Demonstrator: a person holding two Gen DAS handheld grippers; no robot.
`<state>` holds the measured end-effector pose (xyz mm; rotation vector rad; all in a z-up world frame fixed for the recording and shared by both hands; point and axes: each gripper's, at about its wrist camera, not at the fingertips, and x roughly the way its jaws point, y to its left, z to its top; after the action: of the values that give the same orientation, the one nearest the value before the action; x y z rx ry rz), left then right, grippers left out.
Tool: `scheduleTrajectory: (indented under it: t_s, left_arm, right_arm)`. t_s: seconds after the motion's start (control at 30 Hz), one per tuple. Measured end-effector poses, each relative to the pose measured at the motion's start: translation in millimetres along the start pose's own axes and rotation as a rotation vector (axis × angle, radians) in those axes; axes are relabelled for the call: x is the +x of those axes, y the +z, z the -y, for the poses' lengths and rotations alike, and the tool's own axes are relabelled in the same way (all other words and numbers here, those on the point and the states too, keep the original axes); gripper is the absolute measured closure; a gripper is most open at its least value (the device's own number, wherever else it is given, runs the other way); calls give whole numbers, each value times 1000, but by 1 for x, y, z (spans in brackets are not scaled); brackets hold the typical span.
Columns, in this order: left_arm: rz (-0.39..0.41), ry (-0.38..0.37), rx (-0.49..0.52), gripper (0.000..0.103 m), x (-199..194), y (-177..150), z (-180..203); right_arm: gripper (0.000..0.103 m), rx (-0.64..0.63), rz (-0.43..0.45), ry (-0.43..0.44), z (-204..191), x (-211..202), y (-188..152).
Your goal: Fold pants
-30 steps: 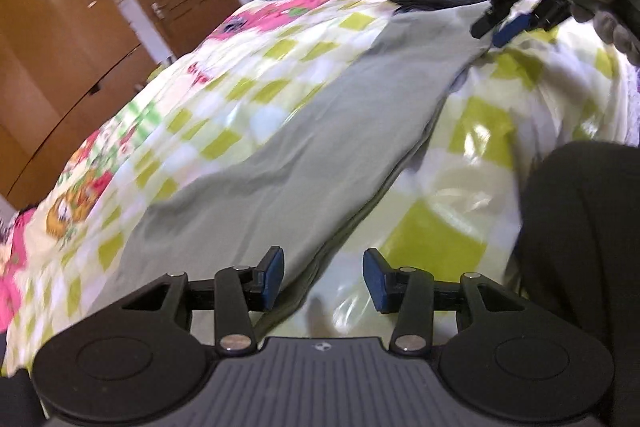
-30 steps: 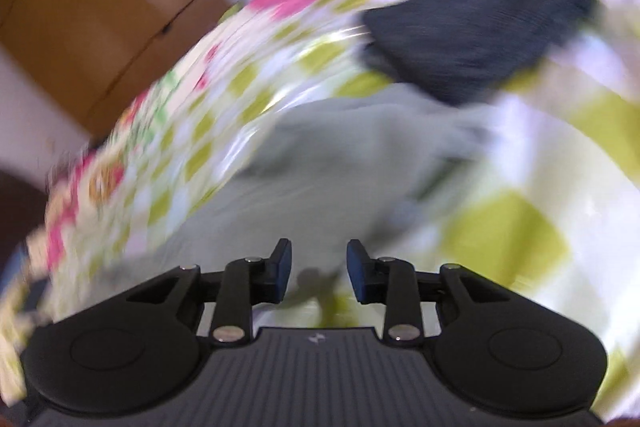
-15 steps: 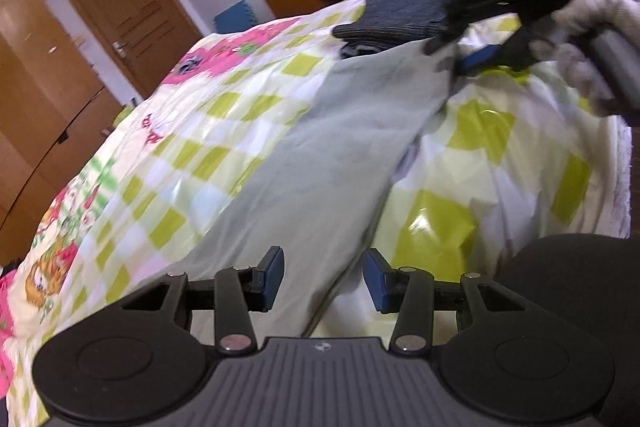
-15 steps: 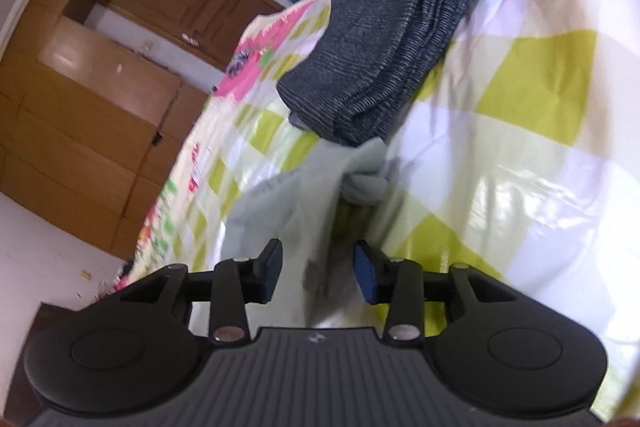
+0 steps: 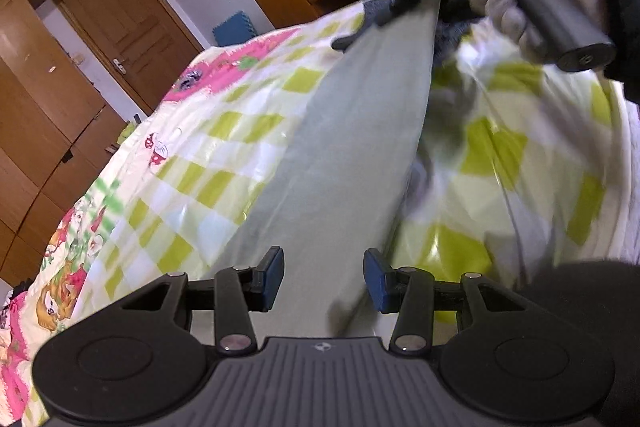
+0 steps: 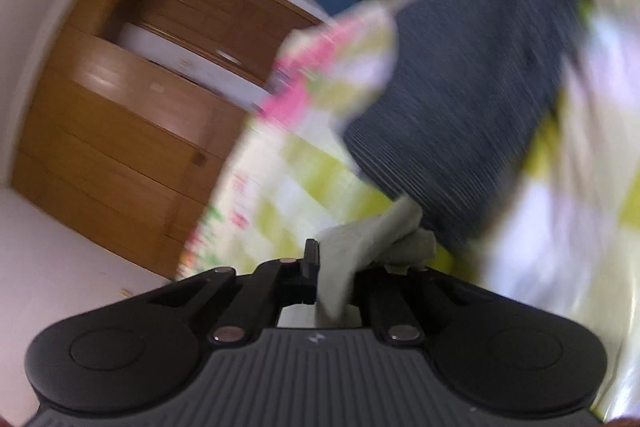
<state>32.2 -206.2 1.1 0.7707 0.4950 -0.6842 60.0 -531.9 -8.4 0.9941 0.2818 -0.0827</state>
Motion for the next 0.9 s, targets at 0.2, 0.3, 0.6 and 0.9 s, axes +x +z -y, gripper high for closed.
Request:
scheduleTrajectory:
  t_s: [0.2, 0.3, 0.6, 0.9]
  left_arm:
    - [-40, -22, -4, 45, 20, -7, 8]
    - [-59, -20, 3, 45, 21, -17, 11]
    - [-115, 15, -133, 36, 24, -53, -19]
    - [-49, 41, -258, 33, -12, -87, -40]
  right_arm:
    - [94, -26, -77, -110, 18, 17, -6]
    - [91, 30, -137, -133, 35, 26, -22]
    - [98, -58, -98, -89, -19, 17, -15]
    - [98, -334, -248, 84, -173, 53, -72]
